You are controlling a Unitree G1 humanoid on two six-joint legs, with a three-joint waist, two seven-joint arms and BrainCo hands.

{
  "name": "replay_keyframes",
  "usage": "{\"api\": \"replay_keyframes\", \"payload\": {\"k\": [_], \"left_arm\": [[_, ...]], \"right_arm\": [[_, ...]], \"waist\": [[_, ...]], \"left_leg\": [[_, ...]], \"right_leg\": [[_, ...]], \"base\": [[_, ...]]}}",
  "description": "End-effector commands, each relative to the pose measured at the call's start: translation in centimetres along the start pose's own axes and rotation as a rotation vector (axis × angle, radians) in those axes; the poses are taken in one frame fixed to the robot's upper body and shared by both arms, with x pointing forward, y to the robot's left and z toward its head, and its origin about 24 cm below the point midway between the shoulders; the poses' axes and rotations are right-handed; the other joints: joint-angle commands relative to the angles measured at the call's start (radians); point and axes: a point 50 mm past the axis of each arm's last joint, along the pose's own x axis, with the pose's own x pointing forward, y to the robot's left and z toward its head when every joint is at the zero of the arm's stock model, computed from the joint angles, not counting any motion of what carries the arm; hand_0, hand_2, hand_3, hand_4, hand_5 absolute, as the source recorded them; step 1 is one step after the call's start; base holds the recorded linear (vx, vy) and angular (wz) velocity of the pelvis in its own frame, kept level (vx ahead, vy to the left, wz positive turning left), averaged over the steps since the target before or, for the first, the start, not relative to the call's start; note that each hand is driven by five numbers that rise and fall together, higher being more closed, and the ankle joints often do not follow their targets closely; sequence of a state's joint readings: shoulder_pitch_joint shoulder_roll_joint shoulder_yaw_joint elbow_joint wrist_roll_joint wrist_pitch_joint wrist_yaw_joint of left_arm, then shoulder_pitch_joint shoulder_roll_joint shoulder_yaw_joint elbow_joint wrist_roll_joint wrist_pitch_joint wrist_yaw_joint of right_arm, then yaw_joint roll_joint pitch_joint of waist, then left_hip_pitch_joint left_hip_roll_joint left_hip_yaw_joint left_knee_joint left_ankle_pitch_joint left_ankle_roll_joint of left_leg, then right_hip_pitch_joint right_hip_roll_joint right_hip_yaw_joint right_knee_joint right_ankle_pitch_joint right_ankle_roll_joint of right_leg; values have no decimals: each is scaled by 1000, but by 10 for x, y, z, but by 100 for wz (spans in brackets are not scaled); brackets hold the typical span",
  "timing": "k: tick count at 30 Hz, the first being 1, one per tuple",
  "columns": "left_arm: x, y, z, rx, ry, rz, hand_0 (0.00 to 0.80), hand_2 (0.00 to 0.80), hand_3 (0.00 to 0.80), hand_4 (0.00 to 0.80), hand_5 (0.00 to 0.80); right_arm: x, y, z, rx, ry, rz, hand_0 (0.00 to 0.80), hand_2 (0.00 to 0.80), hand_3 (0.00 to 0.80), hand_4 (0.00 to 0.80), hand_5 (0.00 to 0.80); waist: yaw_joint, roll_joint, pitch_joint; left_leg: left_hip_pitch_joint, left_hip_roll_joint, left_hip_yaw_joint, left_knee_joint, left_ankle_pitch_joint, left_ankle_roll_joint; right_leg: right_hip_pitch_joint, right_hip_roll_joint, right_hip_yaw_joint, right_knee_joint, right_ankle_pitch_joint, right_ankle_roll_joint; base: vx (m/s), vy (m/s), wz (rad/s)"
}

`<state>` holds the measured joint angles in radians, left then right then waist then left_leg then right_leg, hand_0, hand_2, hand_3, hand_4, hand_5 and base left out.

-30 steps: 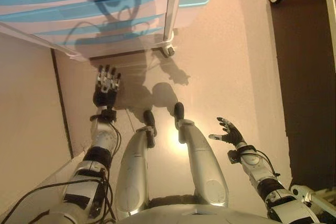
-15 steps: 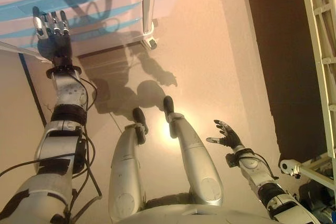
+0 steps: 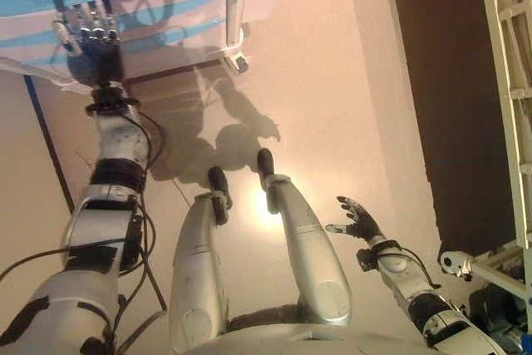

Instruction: Open the drawer and pick up the medicine

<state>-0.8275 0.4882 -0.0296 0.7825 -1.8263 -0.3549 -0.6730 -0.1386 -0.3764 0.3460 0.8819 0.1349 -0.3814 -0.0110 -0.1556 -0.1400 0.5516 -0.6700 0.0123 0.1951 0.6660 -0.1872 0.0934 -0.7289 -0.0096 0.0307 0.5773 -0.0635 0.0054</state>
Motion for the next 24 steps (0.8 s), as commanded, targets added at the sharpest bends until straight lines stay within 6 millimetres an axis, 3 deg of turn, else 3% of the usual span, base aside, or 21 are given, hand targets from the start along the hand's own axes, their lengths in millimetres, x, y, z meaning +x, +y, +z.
{"api": "replay_keyframes", "payload": {"k": [1,5,8,12,13,15,16,19,24], "left_arm": [[37,-177,-25,-105,70,-1218,800,800,800,800,800],[19,-198,-31,-191,92,-1388,800,800,800,800,800],[3,-192,-34,-260,126,-1395,800,800,800,800,800],[-21,-153,-37,-362,164,-1213,800,800,800,800,800],[-36,-130,-37,-412,175,-1122,800,800,800,800,800],[-57,-104,-35,-469,159,-993,800,800,800,800,800],[-87,-80,-35,-526,152,-884,800,800,800,800,800],[-152,-37,-32,-537,133,-605,800,800,800,800,800],[-247,17,14,-499,31,-167,800,800,800,800,800]], "right_arm": [[-18,-17,-17,-71,34,0,0,0,0,0,0],[-19,-19,-18,-104,37,23,0,0,0,0,0],[-19,-19,-17,-120,38,37,0,0,0,0,0],[-21,-14,-20,-138,55,53,0,0,0,0,0],[-23,-12,-24,-145,67,58,0,0,0,0,0],[-25,-9,-28,-159,80,69,0,0,0,0,0],[-28,-6,-32,-153,95,68,0,0,0,0,0],[-31,-3,-38,-141,122,59,0,0,0,0,0],[-32,-19,-42,-130,154,14,0,0,0,0,0]], "waist": [[17,43,-56],[33,41,-51],[52,39,-54],[83,33,-74],[101,33,-85],[118,33,-98],[143,32,-103],[197,30,-114],[263,42,-130]], "left_leg": [[13,-59,-9,36,-39,-34],[54,-70,-18,21,-34,-39],[97,-80,-35,-4,-35,-44],[161,-90,-70,-51,-26,-54],[184,-89,-91,-74,-18,-60],[215,-89,-114,-109,-1,-67],[249,-84,-137,-135,4,-74],[325,-72,-181,-209,34,-86],[419,-37,-207,-285,73,-117]], "right_leg": [[120,22,-16,-148,32,-1],[171,20,-29,-138,10,-3],[218,15,-45,-134,-12,-5],[286,5,-79,-134,-43,-13],[314,3,-93,-135,-58,-18],[351,-2,-114,-148,-66,-23],[389,-4,-133,-144,-87,-26],[473,-13,-185,-157,-108,-27],[588,-35,-266,-188,-128,-32]], "base": [[-83,-14,1],[-14,-19,5],[-29,-71,15],[-32,-113,28],[-43,-136,35],[-31,-180,35],[-11,-237,39],[25,-258,57],[6,-161,88]]}}
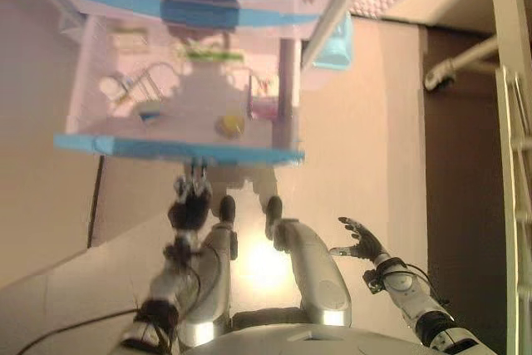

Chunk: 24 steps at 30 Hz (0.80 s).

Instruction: Open the drawer and pick up the medicine

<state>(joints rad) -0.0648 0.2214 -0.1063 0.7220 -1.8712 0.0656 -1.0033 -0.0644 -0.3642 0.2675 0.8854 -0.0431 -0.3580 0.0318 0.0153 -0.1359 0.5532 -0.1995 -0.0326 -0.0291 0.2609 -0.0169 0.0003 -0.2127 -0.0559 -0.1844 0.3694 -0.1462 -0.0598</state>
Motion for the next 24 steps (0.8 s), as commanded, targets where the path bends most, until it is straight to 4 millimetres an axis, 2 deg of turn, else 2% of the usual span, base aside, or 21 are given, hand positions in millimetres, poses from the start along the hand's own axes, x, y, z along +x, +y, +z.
{"api": "replay_keyframes", "payload": {"k": [1,2,3,5,7,8,13,16,17,18,22,23,24], "left_arm": [[-7,-40,35,-32,-132,-542,800,800,800,800,800],[-14,-36,38,-30,-145,-496,800,800,800,800,800],[-39,-23,48,-25,-197,-361,800,800,800,800,800],[-66,-11,56,-25,-244,-199,800,800,800,800,800],[-85,-2,57,-22,-255,-55,800,800,800,800,800],[-104,5,55,-20,-250,64,800,800,800,800,800],[-143,20,43,-19,-147,378,800,800,800,800,800],[-155,26,36,25,-34,520,800,800,800,800,800],[-160,29,37,77,2,594,493,493,493,493,493],[-164,33,37,130,54,696,0,0,0,0,0],[-169,40,48,388,143,921,0,0,0,0,0],[-170,41,58,574,208,1041,0,0,0,0,0],[-171,42,61,638,234,1076,0,0,0,0,0]], "right_arm": [[-15,-24,-22,-30,71,-45,0,0,0,0,0],[-16,-26,-22,-33,75,-45,0,0,0,0,0],[-17,-30,-26,-33,91,-49,0,0,0,0,0],[-19,-35,-29,-27,108,-55,0,0,0,0,0],[-21,-35,-33,-20,123,-54,0,0,0,0,0],[-22,-33,-38,-10,139,-56,0,0,0,0,0],[-27,-33,-49,30,183,-89,0,0,0,0,0],[-30,-38,-52,45,195,-140,0,0,0,0,0],[-31,-42,-53,48,192,-172,0,0,0,0,0],[-32,-46,-52,60,174,-216,0,0,0,0,0],[-34,-65,-39,106,74,-357,0,0,0,0,0],[-33,-77,-26,111,-4,-425,0,0,0,0,0],[-33,-81,-21,110,-32,-446,0,0,0,0,0]], "waist": [[100,42,-136],[102,45,-139],[113,51,-148],[121,59,-160],[128,64,-171],[136,68,-185],[152,85,-225],[155,95,-243],[154,99,-250],[150,101,-259],[136,105,-280],[126,107,-290],[121,108,-297]], "left_leg": [[-38,14,14,114,-95,-29],[-32,16,13,111,-93,-31],[-16,20,9,105,-90,-36],[4,23,7,90,-84,-41],[19,23,4,77,-78,-44],[33,20,-2,61,-72,-47],[68,2,-21,23,-61,-56],[87,-14,-31,8,-61,-57],[95,-19,-34,2,-61,-56],[104,-25,-36,-4,-61,-53],[121,-37,-41,-15,-65,-46],[131,-44,-41,-19,-72,-39],[130,-46,-43,-24,-69,-37]], "right_leg": [[88,7,-62,18,-50,32],[97,5,-69,16,-51,31],[120,-2,-83,10,-55,32],[146,-7,-98,-2,-58,32],[166,-10,-106,-17,-59,34],[183,-12,-115,-32,-60,36],[222,-19,-132,-72,-61,39],[233,-23,-136,-89,-58,40],[239,-23,-135,-96,-56,41],[244,-25,-135,-102,-53,42],[256,-27,-126,-117,-48,44],[258,-28,-113,-118,-50,47],[255,-27,-111,-122,-46,48]], "base": [[-9,-76,45],[5,-78,10],[4,-62,3],[6,-50,15],[21,-39,32],[25,-39,19],[32,6,23],[15,56,24],[17,75,20],[26,81,13],[22,71,9],[13,71,-3],[18,93,-1]]}}
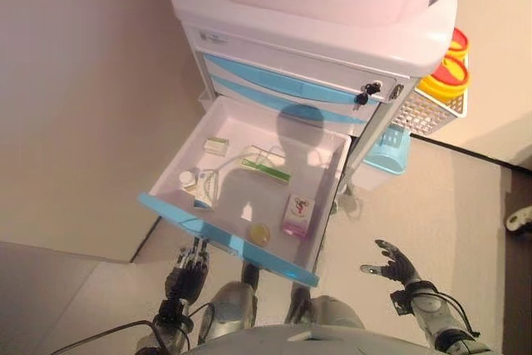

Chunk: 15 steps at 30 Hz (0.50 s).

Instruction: Open the drawer and pick up the medicine

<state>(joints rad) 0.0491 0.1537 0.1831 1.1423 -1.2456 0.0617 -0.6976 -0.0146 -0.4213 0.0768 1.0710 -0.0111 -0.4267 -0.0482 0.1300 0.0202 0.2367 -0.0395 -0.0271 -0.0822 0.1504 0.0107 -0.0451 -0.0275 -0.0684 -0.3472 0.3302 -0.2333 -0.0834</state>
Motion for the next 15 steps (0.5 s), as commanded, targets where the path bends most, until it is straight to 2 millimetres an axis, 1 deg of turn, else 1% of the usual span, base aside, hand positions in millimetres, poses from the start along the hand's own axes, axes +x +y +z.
{"api": "replay_keyframes", "payload": {"k": [1,3,4,5,6,7,8,9,11,12,15], "left_arm": [[-36,36,32,430,4,327,0,0,0,0,0],[-38,38,37,639,55,383,0,0,0,0,0],[-39,39,37,695,70,406,0,0,0,0,0],[-38,39,37,810,108,422,0,0,0,0,0],[-37,38,36,865,129,422,0,0,0,0,0],[-35,37,32,995,201,415,0,0,0,0,0],[-34,37,30,1033,224,411,0,0,0,0,0],[-33,36,25,1119,277,391,0,0,0,0,0],[-32,37,20,1175,331,389,0,0,0,0,0],[-32,37,19,1175,344,389,0,0,0,0,0],[-32,40,17,1159,378,412,0,0,0,0,0]], "right_arm": [[6,-42,53,61,-290,-209,0,0,0,0,0],[3,-57,84,51,-431,-270,0,0,0,0,0],[1,-61,96,39,-486,-286,0,0,0,0,0],[-3,-66,117,23,-578,-300,0,0,0,0,0],[-6,-68,128,5,-633,-305,0,0,0,0,0],[-15,-69,150,-34,-759,-309,0,0,0,0,0],[-18,-70,159,-46,-798,-304,0,0,0,0,0],[-26,-67,176,-81,-900,-281,0,0,0,0,0],[-37,-57,199,-150,-1034,-221,0,0,0,0,0],[-38,-55,203,-165,-1056,-205,0,0,0,0,0],[-47,-36,226,-315,-1172,-54,0,0,0,0,0]], "waist": [[-4,-48,13],[-20,-46,-1],[-27,-45,-6],[-37,-42,-13],[-42,-40,-20],[-49,-35,-26],[-53,-33,-32],[-58,-28,-40],[-61,-20,-52],[-61,-18,-55],[-46,-12,-72]], "left_leg": [[-17,-55,12,78,-102,16],[-6,-60,16,63,-106,26],[-1,-61,19,58,-108,29],[5,-64,27,49,-109,33],[4,-65,28,42,-106,35],[16,-69,32,29,-107,41],[14,-70,34,23,-104,43],[19,-72,39,8,-102,47],[26,-74,46,-16,-95,50],[28,-74,48,-24,-92,50],[36,-73,54,-71,-73,49]], "right_leg": [[72,-14,61,-88,41,73],[71,-12,75,-102,48,76],[70,-12,80,-108,51,79],[69,-11,89,-118,56,82],[66,-11,91,-126,62,84],[69,-9,100,-138,68,89],[65,-9,101,-145,74,92],[63,-8,105,-157,80,97],[60,-7,108,-172,90,104],[59,-7,108,-176,92,106],[58,-7,95,-203,106,116]], "base": [[7,84,1],[2,97,2],[-11,116,-4],[-14,111,-8],[-10,141,-10],[-7,109,-12],[-10,135,-13],[-16,117,-15],[-13,112,-16],[-10,86,-10],[-15,67,-11]]}}
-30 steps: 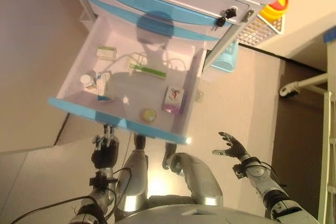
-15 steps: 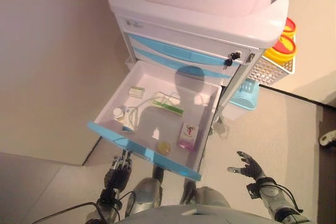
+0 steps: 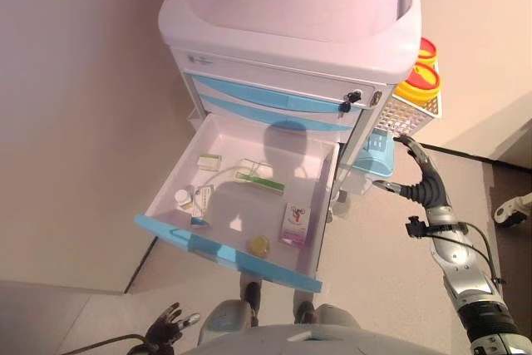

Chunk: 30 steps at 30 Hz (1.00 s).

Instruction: Open the drawer and pick up the medicine

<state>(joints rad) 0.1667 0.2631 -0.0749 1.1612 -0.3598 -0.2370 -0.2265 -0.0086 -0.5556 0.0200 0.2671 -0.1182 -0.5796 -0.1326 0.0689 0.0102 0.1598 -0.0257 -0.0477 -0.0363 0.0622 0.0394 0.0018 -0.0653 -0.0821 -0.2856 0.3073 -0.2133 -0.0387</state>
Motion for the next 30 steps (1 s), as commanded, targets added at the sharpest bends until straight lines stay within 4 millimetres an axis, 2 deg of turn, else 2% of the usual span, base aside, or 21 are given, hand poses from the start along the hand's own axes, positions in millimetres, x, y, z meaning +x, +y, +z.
{"api": "replay_keyframes", "payload": {"k": [1,3,5,9,14,19,23,30], "left_arm": [[5,-1,9,31,2,0,0,0,0,0,0],[5,-2,6,62,22,-15,0,0,0,0,0],[5,-3,5,105,40,-27,0,0,0,0,0],[5,-5,4,223,61,-55,0,0,0,0,0],[6,-3,9,189,48,-35,0,0,0,0,0],[5,2,10,238,57,-26,0,0,0,0,0],[6,5,13,245,57,-20,0,0,0,0,0],[5,4,12,314,62,-43,0,0,0,0,0]], "right_arm": [[25,0,36,-80,-240,129,0,0,0,0,0],[34,14,47,-174,-267,300,0,0,0,0,0],[39,23,49,-270,-267,391,0,0,0,0,0],[51,44,59,-448,-359,520,0,0,0,0,0],[59,70,62,-642,-452,671,0,0,0,0,0],[57,89,47,-749,-444,809,0,0,0,0,0],[46,104,25,-800,-375,924,0,0,0,0,0],[27,116,0,-857,-316,1028,0,0,0,0,0]], "waist": [[15,-2,5],[38,-4,-4],[52,-7,-8],[79,-15,-9],[125,-21,-4],[169,-26,-5],[200,-27,-6],[239,-29,-7]], "left_leg": [[23,-53,7,16,-102,2],[25,-50,4,-20,-81,-3],[20,-52,-5,-30,-74,-3],[14,-59,-14,-17,-79,1],[9,-65,-34,-9,-84,8],[11,-63,-72,-40,-66,6],[17,-67,-98,-55,-60,2],[8,-75,-130,-59,-54,1]], "right_leg": [[96,7,33,-181,86,71],[96,6,16,-193,94,77],[92,3,6,-196,97,79],[92,-7,-6,-194,97,79],[99,-20,-28,-191,97,83],[107,-25,-66,-194,99,87],[118,-29,-93,-200,96,87],[126,-29,-125,-209,95,85]], "base": [[-12,38,-3],[-25,30,7],[-23,18,10],[15,27,25],[10,6,11],[-11,-35,28],[-6,-33,26],[0,-25,17]]}}
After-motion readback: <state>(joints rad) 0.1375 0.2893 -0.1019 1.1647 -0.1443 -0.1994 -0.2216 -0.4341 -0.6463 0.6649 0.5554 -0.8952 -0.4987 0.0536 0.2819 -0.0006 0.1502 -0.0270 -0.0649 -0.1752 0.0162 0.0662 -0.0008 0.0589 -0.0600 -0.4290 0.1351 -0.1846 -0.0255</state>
